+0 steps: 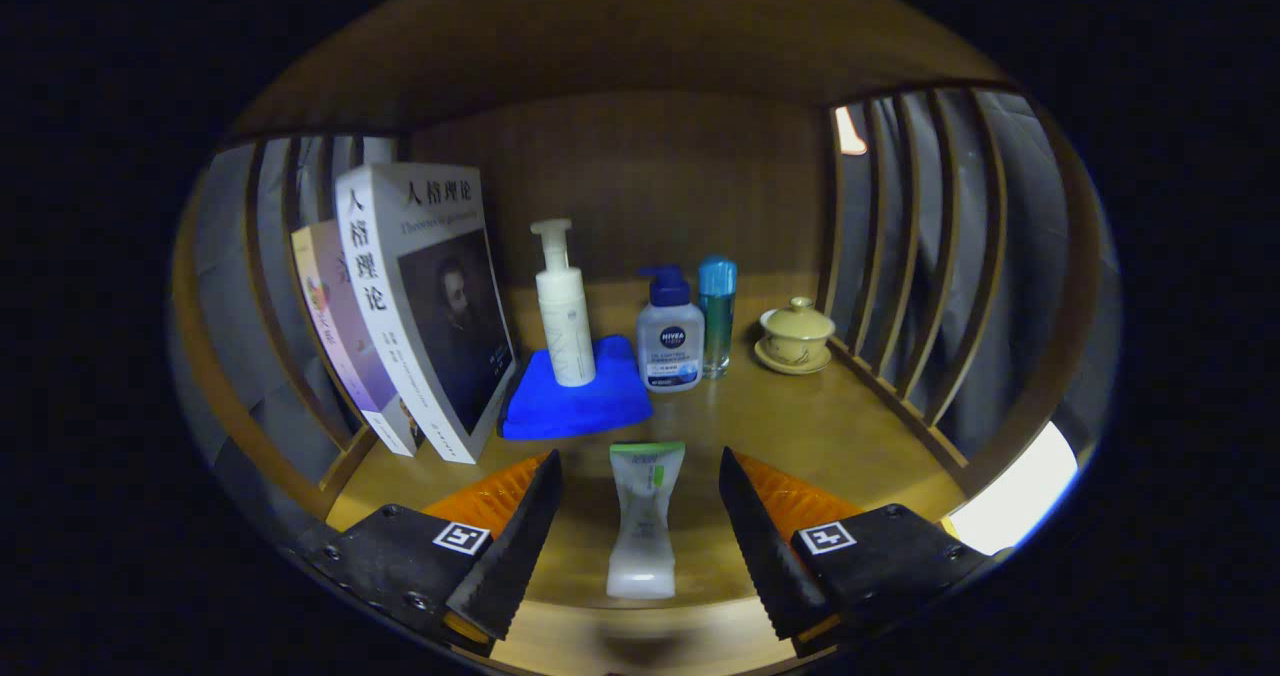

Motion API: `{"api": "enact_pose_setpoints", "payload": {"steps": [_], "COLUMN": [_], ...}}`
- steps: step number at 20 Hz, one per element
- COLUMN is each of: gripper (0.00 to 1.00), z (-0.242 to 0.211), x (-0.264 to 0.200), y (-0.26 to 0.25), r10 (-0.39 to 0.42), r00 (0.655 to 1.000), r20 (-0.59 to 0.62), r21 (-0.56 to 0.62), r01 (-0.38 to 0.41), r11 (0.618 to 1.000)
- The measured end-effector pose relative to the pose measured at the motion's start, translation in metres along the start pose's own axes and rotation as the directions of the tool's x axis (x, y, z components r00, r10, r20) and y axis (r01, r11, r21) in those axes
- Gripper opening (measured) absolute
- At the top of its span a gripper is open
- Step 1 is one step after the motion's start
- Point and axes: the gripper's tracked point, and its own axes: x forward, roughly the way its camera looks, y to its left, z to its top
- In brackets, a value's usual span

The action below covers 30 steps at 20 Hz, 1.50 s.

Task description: Pull open the drawer, take out the items inside it, and place them on the countertop above the cabinet.

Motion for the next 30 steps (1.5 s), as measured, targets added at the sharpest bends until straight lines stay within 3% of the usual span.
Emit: {"api": "enact_pose_setpoints", "payload": {"steps": [7,15,20,25,30], "gripper": [0.96,0.96,0.96,0.96,0.96], "z": [-0.008,-0.048,-0.092,-0.125,-0.173], "x": [-0.079,-0.143,-0.158,-0.163,-0.160], "y": [-0.014,-0.003,0.002,0.007,0.008], "r10": [-0.056,-0.004,0.018,0.041,0.041], "r00": [0.990,0.960,0.945,0.929,0.936], "r20": [0.128,0.278,0.327,0.367,0.349], "r21": [-0.005,0.001,-0.091,-0.082,-0.119], "r01": [0.057,0.004,0.012,-0.011,0.001], "r11": [0.998,1.000,0.996,0.997,0.993]}}
